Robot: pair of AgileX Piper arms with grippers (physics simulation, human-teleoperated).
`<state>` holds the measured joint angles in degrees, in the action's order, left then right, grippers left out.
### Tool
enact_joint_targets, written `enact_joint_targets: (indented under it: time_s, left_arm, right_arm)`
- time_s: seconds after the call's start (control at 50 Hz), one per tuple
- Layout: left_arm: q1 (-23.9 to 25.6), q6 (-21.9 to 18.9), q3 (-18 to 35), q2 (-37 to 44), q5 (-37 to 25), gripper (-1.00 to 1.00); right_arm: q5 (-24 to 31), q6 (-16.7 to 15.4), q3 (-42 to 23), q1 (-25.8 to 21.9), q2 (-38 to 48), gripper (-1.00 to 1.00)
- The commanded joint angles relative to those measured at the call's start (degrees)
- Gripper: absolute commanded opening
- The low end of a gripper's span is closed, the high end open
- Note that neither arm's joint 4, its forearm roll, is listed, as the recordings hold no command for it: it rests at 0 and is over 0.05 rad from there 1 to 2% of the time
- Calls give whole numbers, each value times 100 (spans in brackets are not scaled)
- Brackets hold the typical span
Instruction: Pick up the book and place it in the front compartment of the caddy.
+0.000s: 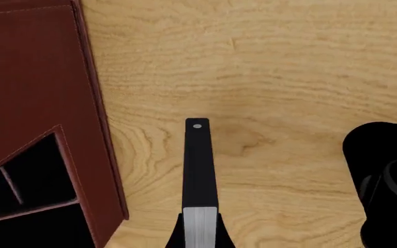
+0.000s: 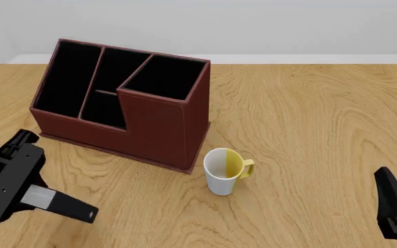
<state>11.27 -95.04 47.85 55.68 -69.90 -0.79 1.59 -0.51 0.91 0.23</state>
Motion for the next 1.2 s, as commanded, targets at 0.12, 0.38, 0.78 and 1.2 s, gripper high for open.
enact_joint_targets:
  time_s: [0.12,0.38,0.78,1.2]
  left_arm:
    - [-246,-685,366,-312,0,-100]
    - [-292,-986,771,-404,0,-100]
    - [-51,-1379,1660,-540,0,-100]
    - [-244,-1471,2658,-74,0,-100]
  right_arm:
    - [4,-21,-15,-39,-19,100]
    - [-1,-45,-17,-61,-19,100]
    - [0,-53,-28,-76,-20,100]
    - [-10,-83,-15,-59,-18,100]
